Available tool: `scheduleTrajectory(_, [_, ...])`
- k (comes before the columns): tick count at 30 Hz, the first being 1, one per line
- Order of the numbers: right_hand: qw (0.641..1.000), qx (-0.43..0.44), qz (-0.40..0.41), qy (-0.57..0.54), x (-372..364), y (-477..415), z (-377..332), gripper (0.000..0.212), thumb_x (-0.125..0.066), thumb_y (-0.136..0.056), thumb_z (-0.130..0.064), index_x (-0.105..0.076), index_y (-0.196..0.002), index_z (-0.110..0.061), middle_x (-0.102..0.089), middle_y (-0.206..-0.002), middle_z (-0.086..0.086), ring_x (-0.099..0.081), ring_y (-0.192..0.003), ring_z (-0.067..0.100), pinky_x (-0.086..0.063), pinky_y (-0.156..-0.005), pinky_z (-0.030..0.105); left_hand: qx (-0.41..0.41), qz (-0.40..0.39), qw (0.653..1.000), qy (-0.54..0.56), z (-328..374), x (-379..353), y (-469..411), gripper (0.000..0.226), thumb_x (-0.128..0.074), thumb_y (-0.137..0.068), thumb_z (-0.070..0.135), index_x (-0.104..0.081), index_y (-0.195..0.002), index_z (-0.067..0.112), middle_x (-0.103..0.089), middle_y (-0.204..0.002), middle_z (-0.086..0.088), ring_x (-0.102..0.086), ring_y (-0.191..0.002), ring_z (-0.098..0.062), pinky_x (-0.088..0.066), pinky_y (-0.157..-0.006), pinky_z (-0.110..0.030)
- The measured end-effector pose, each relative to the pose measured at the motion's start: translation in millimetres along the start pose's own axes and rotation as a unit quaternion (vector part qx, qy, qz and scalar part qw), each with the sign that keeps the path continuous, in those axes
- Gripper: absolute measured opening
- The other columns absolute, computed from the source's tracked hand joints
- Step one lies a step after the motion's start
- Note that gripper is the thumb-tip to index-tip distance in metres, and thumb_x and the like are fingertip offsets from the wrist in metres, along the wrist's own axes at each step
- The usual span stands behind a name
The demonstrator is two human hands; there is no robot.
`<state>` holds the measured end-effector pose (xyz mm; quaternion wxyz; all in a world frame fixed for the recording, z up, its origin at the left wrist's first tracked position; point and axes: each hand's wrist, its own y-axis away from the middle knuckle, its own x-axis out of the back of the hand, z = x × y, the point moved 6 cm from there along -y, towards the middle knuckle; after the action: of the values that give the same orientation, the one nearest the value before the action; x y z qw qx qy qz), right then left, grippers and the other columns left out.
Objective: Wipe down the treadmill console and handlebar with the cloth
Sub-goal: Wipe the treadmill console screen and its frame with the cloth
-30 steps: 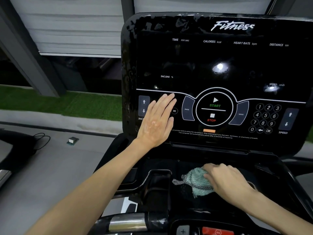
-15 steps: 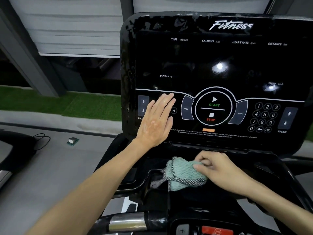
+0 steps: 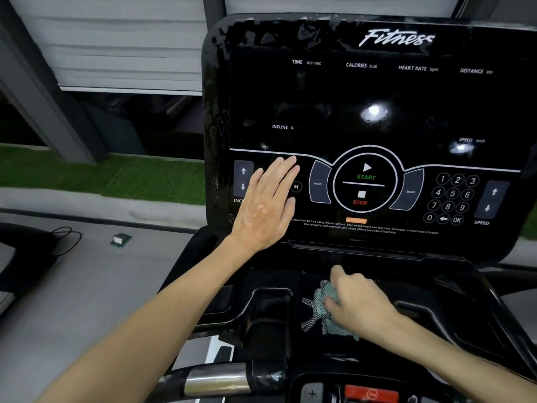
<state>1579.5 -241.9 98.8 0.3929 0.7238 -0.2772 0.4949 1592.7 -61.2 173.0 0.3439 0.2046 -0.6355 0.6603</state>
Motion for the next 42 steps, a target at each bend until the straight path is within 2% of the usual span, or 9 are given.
scheduleTrajectory(5, [0.961, 0.029, -0.079, -0.263, -27.1, -5.2, 2.3, 0.015, -0.051, -0.097, -0.025, -0.055, -0.111, -0.022, -0.065, -0.07, 0.002, -0.056, -0.056, 0.008, -0.051, -0.06, 0.028, -0.002, -0.001, 1.0, -0.001, -0.2, 0.1, 0.3, 0.053, -0.051, -0.093, 0.014, -0.041, -0.144, 0.002, -0.035, -0.154, -0.009, -0.026, -0.145, -0.023, -0.011, -0.12, -0.037])
scheduleTrajectory(8, [0.975, 0.045, -0.016, -0.215, -17.7, -3.6, 17.1, 0.009, -0.06, -0.092, -0.017, -0.057, -0.097, -0.024, -0.065, -0.076, 0.003, -0.056, -0.062, 0.001, -0.053, -0.065, 0.026, -0.003, 0.0, 1.0, -0.002, -0.7, -0.9, 0.1, 0.052, -0.05, -0.094, 0.014, -0.041, -0.144, 0.002, -0.035, -0.154, -0.009, -0.026, -0.145, -0.023, -0.011, -0.12, -0.037])
scheduleTrajectory(13, [0.991, -0.079, -0.038, -0.105, -32.8, -6.3, 40.2, 0.048, -0.062, -0.085, -0.056, -0.047, -0.109, -0.016, -0.055, -0.08, -0.006, -0.054, -0.065, 0.007, -0.042, -0.053, 0.022, -0.004, 0.002, 1.0, -0.001, -1.0, -1.2, 0.1, 0.052, -0.05, -0.094, 0.014, -0.041, -0.143, 0.002, -0.036, -0.154, -0.009, -0.027, -0.145, -0.023, -0.012, -0.12, -0.037])
scheduleTrajectory(20, [0.981, -0.018, -0.036, -0.189, -37.0, -18.7, 20.6, 0.019, -0.068, -0.085, -0.029, -0.056, -0.093, -0.018, -0.067, -0.082, -0.002, -0.063, -0.062, 0.007, -0.057, -0.057, 0.034, -0.006, 0.001, 1.0, -0.004, -0.4, -1.1, 0.0, 0.052, -0.05, -0.094, 0.015, -0.04, -0.143, 0.002, -0.036, -0.154, -0.01, -0.027, -0.145, -0.023, -0.012, -0.12, -0.037])
scheduleTrajectory(26, [0.98, 0.156, 0.041, -0.119, -12.6, -14.4, -14.4, 0.022, -0.054, -0.094, -0.024, -0.049, -0.115, -0.019, -0.065, -0.088, -0.002, -0.064, -0.075, 0.017, -0.054, -0.066, 0.034, -0.006, 0.004, 1.0, -0.007, -0.2, -0.2, -0.3, 0.053, -0.051, -0.093, 0.014, -0.04, -0.144, 0.002, -0.035, -0.154, -0.009, -0.027, -0.145, -0.023, -0.011, -0.12, -0.035])
scheduleTrajectory(30, [0.894, 0.396, 0.179, 0.111, -13.5, -6.0, -52.0, 0.035, -0.066, -0.082, -0.007, -0.051, -0.114, -0.008, -0.063, -0.104, 0.007, -0.062, -0.088, 0.025, -0.054, -0.08, 0.036, -0.005, 0.003, 1.0, -0.008, 0.9, 0.3, -0.1, 0.053, -0.051, -0.093, 0.014, -0.04, -0.144, 0.002, -0.035, -0.154, -0.01, -0.027, -0.145, -0.023, -0.012, -0.12, -0.036])
scheduleTrajectory(34, [0.883, 0.414, 0.147, 0.168, -35.1, -20.9, -49.0, 0.059, -0.082, -0.062, -0.002, -0.05, -0.111, -0.007, -0.061, -0.126, 0.016, -0.06, -0.118, 0.028, -0.051, -0.096, 0.032, -0.005, 0.001, 1.0, -0.01, 0.9, 0.7, 0.2, 0.053, -0.05, -0.094, 0.015, -0.04, -0.144, 0.002, -0.036, -0.153, -0.01, -0.028, -0.145, -0.023, -0.013, -0.12, -0.037])
scheduleTrajectory(38, [0.93, 0.365, 0.016, 0.039, -38.9, -25.8, -23.2, 0.051, -0.051, -0.093, -0.014, -0.036, -0.141, -0.009, -0.026, -0.158, 0.005, -0.019, -0.147, 0.013, -0.017, -0.118, 0.021, -0.001, -0.002, 1.0, -0.006, 0.5, 0.3, 0.2, 0.053, -0.05, -0.094, 0.015, -0.039, -0.145, 0.003, -0.035, -0.154, -0.009, -0.026, -0.146, -0.022, -0.008, -0.121, -0.034])
scheduleTrajectory(42, [0.942, 0.331, -0.051, 0.003, -43.5, -24.7, -23.3, 0.059, -0.037, -0.103, -0.038, -0.017, -0.153, -0.016, -0.005, -0.162, -0.004, 0.004, -0.147, 0.005, -0.016, -0.12, 0.028, -0.001, 0.0, 1.0, -0.006, 0.4, -0.4, -0.2, 0.053, -0.049, -0.094, 0.016, -0.041, -0.144, 0.002, -0.036, -0.154, -0.01, -0.027, -0.145, -0.023, -0.009, -0.12, -0.034])
